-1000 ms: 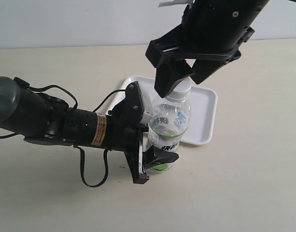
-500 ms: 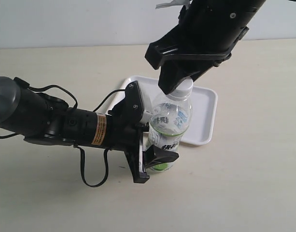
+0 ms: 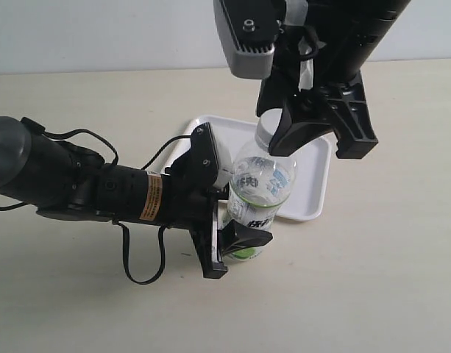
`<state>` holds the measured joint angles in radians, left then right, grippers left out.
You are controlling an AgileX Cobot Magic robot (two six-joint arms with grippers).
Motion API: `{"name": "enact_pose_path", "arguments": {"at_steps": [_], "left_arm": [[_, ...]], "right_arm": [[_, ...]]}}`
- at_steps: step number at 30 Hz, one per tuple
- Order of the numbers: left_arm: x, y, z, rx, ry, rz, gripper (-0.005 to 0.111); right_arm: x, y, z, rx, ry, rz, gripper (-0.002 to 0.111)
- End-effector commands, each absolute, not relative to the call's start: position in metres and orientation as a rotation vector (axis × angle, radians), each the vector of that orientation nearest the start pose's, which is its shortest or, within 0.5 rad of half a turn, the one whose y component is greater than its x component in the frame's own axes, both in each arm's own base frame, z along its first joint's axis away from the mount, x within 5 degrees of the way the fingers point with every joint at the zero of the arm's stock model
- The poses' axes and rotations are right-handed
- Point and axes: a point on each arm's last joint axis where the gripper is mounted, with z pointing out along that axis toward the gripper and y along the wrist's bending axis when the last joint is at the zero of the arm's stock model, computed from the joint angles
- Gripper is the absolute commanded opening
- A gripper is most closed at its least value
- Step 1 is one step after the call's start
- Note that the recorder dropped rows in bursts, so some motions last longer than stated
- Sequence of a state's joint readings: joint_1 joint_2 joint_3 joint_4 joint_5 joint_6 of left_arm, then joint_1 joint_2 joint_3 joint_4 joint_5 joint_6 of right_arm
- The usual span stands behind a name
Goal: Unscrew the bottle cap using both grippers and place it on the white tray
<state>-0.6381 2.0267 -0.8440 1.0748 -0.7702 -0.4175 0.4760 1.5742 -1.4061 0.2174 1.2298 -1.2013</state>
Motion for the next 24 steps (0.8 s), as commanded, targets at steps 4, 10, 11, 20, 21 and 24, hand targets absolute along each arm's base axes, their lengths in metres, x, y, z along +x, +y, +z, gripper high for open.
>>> {"name": "enact_pose_path", "arguments": {"at_steps": [4, 10, 11, 20, 21, 24], "left_arm": [[0.247, -0.255, 0.110, 1.446, 1.588, -0.833, 0.000], [0.247, -0.255, 0.110, 1.446, 1.588, -0.833, 0.000], [0.247, -0.255, 0.110, 1.446, 1.588, -0.833, 0.000], [0.247, -0.255, 0.110, 1.446, 1.588, -0.833, 0.000], [0.247, -0.255, 0.110, 1.446, 1.588, -0.833, 0.000], [0.247, -0.255, 0.110, 1.446, 1.588, -0.833, 0.000]], "right_arm": [[0.272, 0.164, 0.318, -1.971, 2.014, 0.198, 0.038], [0.271, 0.171, 0.322, -1.815, 2.075, 0.310, 0.067], [0.271, 0.170, 0.325, -1.742, 2.118, 0.314, 0.067], [0.261, 0.162, 0.348, -1.143, 2.451, 0.406, 0.067], [0.260, 0.161, 0.349, -1.035, 2.502, 0.422, 0.067], [0.260, 0.159, 0.349, -0.780, 2.620, 0.458, 0.067]]}}
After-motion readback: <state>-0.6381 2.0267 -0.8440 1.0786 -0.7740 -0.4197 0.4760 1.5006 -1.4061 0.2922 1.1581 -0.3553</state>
